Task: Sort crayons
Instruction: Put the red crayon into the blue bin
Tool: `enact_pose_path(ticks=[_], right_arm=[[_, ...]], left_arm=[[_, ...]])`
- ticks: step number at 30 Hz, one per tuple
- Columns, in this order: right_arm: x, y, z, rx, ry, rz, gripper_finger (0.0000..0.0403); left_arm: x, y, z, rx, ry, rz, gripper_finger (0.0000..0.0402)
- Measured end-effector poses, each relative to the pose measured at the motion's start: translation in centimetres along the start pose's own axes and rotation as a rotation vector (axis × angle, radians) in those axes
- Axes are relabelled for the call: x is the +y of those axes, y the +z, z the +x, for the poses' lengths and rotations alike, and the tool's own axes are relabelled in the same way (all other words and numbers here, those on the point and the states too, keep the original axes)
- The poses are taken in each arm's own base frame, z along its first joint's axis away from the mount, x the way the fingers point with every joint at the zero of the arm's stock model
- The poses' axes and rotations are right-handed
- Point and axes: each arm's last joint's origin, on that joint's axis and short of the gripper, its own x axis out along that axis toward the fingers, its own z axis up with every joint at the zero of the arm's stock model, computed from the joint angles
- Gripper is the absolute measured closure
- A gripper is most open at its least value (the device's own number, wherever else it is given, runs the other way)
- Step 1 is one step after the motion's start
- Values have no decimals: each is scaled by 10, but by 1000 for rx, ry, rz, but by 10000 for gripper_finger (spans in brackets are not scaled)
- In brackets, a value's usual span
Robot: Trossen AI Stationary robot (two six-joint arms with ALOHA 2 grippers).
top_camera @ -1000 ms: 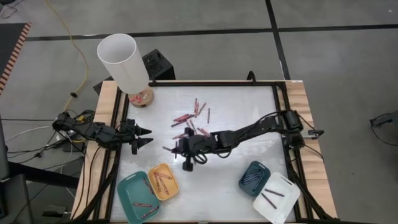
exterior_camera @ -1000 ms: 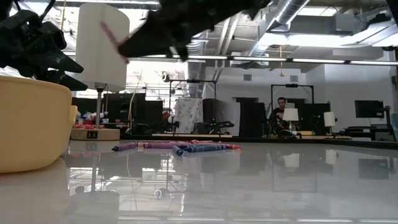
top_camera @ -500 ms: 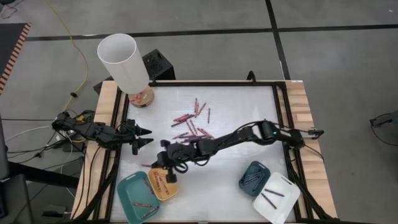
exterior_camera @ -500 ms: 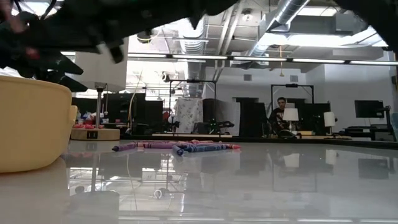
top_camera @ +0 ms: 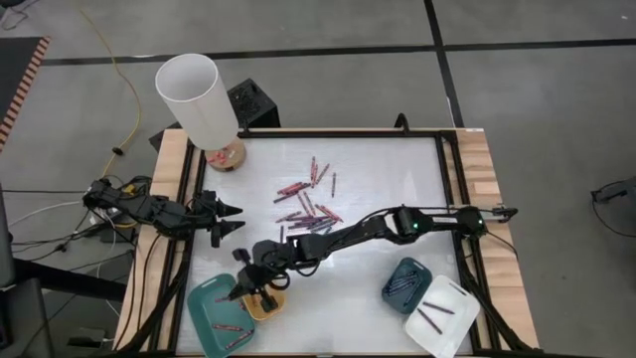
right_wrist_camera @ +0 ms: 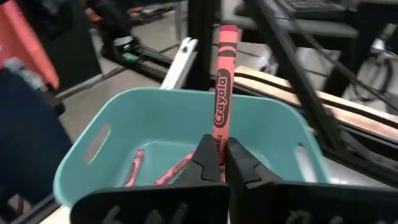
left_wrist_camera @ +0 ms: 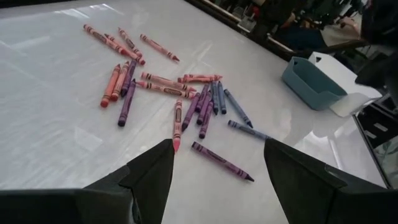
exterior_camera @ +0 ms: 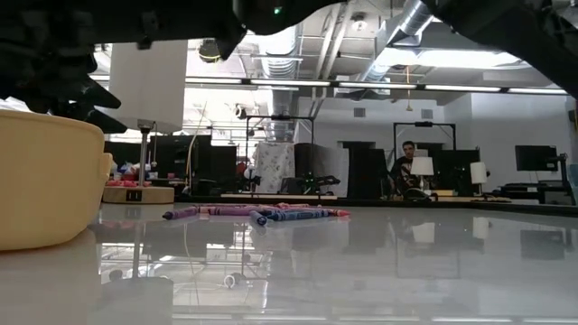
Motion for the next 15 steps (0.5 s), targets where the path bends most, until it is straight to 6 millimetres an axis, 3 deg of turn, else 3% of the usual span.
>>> enact_pose_path(ticks=[15], right_arm=[[4,-8,8,-77,72,-51,401]], left_arm=[[0,0,0,0,1,0,161]])
